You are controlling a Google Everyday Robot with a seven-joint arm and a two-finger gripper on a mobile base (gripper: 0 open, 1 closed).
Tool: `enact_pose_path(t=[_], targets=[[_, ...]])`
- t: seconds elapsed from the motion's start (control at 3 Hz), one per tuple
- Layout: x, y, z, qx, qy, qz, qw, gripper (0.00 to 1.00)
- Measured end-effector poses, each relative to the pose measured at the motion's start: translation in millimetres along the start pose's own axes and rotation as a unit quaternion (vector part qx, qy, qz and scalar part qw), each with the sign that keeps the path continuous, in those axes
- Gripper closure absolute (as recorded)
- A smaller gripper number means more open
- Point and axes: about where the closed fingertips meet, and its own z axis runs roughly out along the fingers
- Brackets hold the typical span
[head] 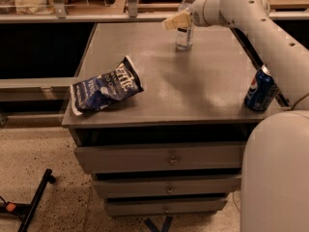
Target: Move blue plastic bottle near blue chip bag
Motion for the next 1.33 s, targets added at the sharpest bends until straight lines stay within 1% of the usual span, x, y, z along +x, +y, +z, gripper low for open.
enact_pose_path(t=[0.33,0.67,1.0,1.33], targets=[[0.0,-1.9,5.4,0.004,-0.003,-0.003,1.0,0.18],[0.3,-5.5,5.9,0.009,-0.002,-0.003,1.0,0.42],[0.5,-10.1,3.1,0.005,0.005,0.002,1.0,0.65],[-3.1,-9.3,2.3,-0.011,0.011,0.037,0.9992,0.88]])
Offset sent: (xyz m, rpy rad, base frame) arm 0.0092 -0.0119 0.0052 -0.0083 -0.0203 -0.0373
